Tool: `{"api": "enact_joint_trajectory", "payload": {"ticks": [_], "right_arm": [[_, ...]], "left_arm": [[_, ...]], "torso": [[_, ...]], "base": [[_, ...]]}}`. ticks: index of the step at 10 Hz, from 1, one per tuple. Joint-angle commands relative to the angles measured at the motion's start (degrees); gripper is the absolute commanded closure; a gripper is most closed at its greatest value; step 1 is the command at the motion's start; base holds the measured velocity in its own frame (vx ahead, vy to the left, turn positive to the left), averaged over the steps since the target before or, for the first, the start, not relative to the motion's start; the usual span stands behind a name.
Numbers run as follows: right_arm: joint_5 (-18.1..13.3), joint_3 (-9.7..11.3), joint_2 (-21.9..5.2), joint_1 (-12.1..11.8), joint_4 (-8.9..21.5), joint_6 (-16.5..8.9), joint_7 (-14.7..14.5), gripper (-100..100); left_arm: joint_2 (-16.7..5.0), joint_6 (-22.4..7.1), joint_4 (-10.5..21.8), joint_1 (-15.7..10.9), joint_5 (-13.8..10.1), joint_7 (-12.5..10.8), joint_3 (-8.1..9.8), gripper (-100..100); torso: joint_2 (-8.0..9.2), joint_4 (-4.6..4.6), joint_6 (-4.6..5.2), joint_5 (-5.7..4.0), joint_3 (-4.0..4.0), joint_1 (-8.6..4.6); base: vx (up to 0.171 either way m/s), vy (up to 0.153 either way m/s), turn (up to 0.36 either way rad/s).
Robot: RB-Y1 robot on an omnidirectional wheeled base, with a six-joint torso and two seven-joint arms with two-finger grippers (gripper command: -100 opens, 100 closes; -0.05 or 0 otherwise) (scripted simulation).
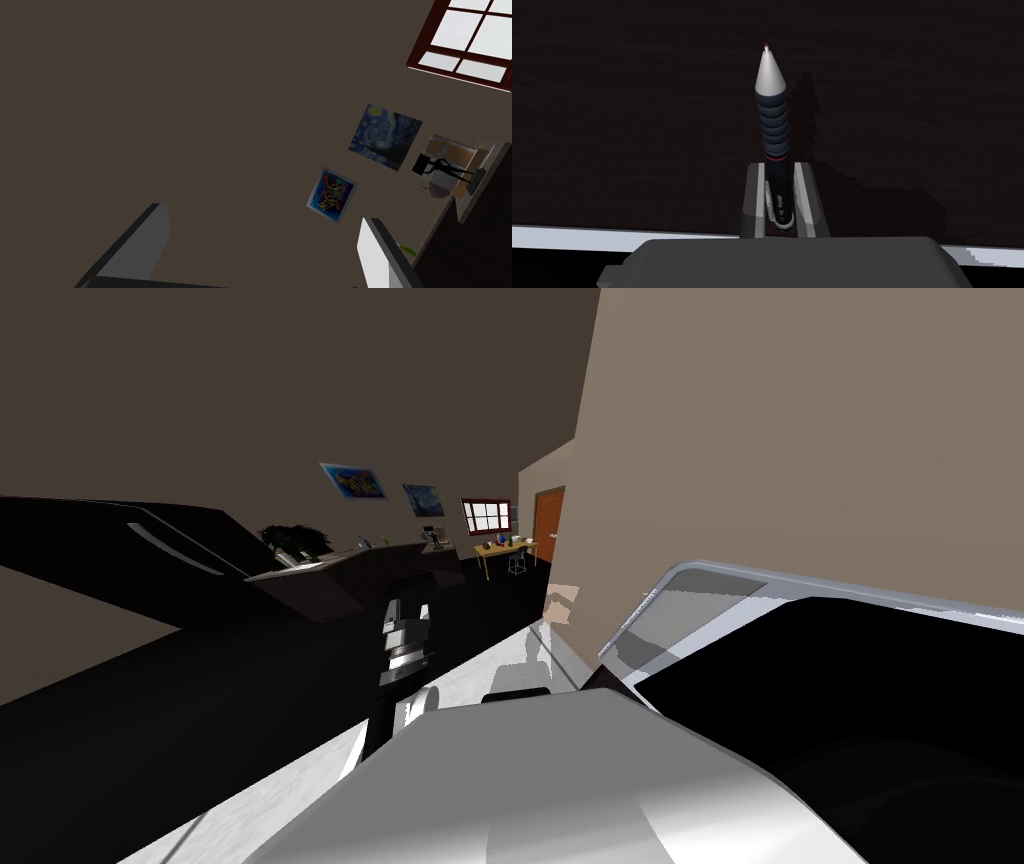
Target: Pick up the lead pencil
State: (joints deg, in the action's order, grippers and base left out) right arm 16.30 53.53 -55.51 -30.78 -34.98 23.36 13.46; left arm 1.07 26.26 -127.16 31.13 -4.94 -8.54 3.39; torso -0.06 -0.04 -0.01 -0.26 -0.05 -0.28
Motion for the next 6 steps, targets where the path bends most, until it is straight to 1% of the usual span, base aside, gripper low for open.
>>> {"api": "enact_joint_trajectory", "payload": {"ticks": [1, 2, 4, 5, 6], "right_arm": [[0.00, 0.00, 0.00, 0.00, 0.00, 0.00, 0.00, 0], [0.32, 0.90, -1.62, -0.32, -1.09, 0.60, 0.22, 100], [1.32, 1.87, -4.00, -0.96, -2.18, 1.71, 0.84, 100], [0.97, 1.74, -3.44, -0.68, -1.92, 1.31, 0.69, 100], [1.00, 1.84, -3.66, -0.70, -1.94, 1.43, 0.86, 0]], "left_arm": [[0.00, 0.00, 0.00, 0.00, 0.00, 0.00, 0.00, 0], [0.00, 0.00, 0.00, 0.00, 0.00, 0.00, 0.00, 0], [0.00, 0.00, 0.00, 0.00, 0.00, 0.00, 0.00, 0], [0.00, 0.00, 0.00, 0.00, 0.00, 0.00, 0.00, 0], [0.00, 0.00, 0.00, 0.00, 0.00, 0.00, 0.00, 0]], "torso": [[0.00, 0.00, 0.00, 0.00, 0.00, 0.00], [0.01, 0.00, 0.00, -0.01, 0.01, -0.02], [-0.02, 0.00, 0.05, 0.02, -0.01, 0.02], [-0.04, 0.00, 0.03, 0.05, -0.02, 0.03], [-0.01, 0.02, 0.05, -0.01, 0.01, 0.01]], "base": [[0.000, 0.000, 0.000], [0.005, -0.008, -0.046], [0.015, 0.010, -0.049], [0.000, 0.000, 0.000], [0.000, 0.000, 0.000]]}}
